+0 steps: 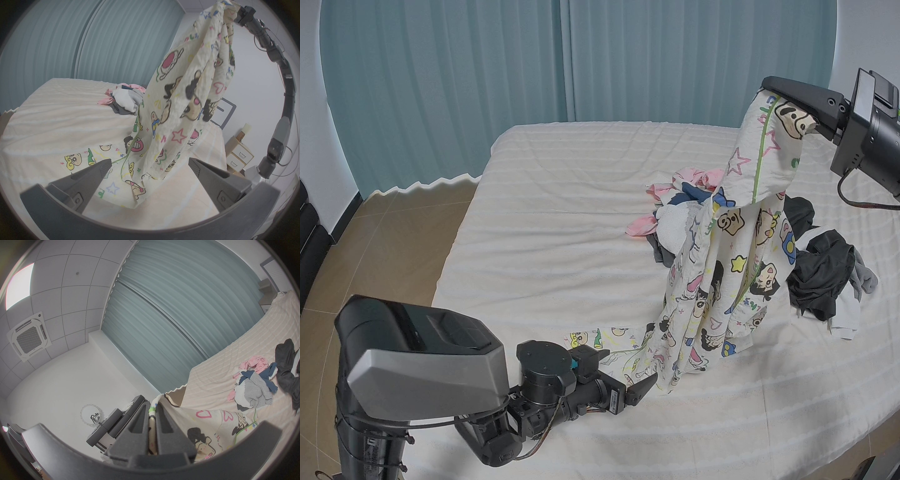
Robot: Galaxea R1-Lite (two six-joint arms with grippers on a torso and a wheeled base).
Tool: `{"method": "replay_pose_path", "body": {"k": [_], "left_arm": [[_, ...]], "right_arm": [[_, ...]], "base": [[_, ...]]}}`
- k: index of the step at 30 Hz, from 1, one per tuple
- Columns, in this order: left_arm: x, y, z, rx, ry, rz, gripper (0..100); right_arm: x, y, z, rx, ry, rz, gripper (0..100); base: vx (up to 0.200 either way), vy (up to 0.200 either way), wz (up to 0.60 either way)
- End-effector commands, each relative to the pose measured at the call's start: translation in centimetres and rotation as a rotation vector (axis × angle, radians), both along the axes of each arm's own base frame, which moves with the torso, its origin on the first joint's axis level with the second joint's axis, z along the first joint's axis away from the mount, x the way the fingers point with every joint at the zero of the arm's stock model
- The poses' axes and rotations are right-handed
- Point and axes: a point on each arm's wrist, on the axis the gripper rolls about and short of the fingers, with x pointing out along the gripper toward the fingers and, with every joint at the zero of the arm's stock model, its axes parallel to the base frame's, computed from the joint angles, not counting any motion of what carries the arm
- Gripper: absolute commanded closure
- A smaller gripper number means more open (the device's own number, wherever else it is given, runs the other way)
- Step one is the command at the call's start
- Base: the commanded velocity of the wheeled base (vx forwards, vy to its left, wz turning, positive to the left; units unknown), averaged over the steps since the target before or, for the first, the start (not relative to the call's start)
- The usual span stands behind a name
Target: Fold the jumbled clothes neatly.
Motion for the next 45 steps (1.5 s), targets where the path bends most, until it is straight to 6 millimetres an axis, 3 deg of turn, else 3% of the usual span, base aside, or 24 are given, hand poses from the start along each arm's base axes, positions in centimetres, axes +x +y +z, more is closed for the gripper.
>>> {"method": "replay_pose_path", "body": {"k": [1,15,24,34,35,45], "left_arm": [[0.7,-0.6,-2.2,0.021,0.022,0.001,0],[2.3,-1.4,-1.8,-0.087,-0.042,-0.084,0],[2.8,-1.0,-2.6,-0.142,0.034,-0.141,0],[3.6,-1.1,-2.1,-0.185,0.029,-0.254,0],[3.7,-1.1,-2.0,-0.190,0.031,-0.258,100],[4.1,-1.1,-2.5,-0.202,0.048,-0.260,100]], "right_arm": [[-0.1,0.0,0.1,0.002,-0.003,0.001,100],[-0.1,0.0,0.0,0.000,0.001,-0.001,100],[-0.3,-0.2,0.2,0.005,-0.007,-0.001,100],[-0.4,-0.3,0.3,0.007,-0.011,-0.001,100],[-0.4,-0.3,0.3,0.007,-0.011,-0.001,100],[-0.7,-0.4,0.4,0.012,-0.015,0.000,100]], "base": [[0.000,0.000,0.00],[0.000,0.000,0.00],[0.000,0.000,0.00],[0.000,0.000,0.00],[0.000,0.000,0.00],[0.000,0.000,0.00]]}}
